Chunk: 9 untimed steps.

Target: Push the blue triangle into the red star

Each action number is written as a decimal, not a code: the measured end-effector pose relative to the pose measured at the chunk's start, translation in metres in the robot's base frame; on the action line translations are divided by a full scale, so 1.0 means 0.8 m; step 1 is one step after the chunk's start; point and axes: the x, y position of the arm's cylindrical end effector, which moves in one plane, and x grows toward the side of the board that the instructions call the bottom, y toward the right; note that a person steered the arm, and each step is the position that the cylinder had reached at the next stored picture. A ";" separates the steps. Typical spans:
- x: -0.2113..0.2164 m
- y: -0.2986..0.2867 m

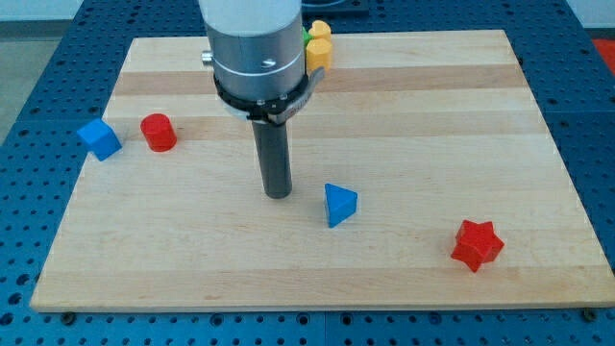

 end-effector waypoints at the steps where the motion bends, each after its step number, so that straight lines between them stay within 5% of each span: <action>1: 0.005 0.067; 2: 0.010 0.125; 5: 0.024 0.077; 9: 0.043 0.248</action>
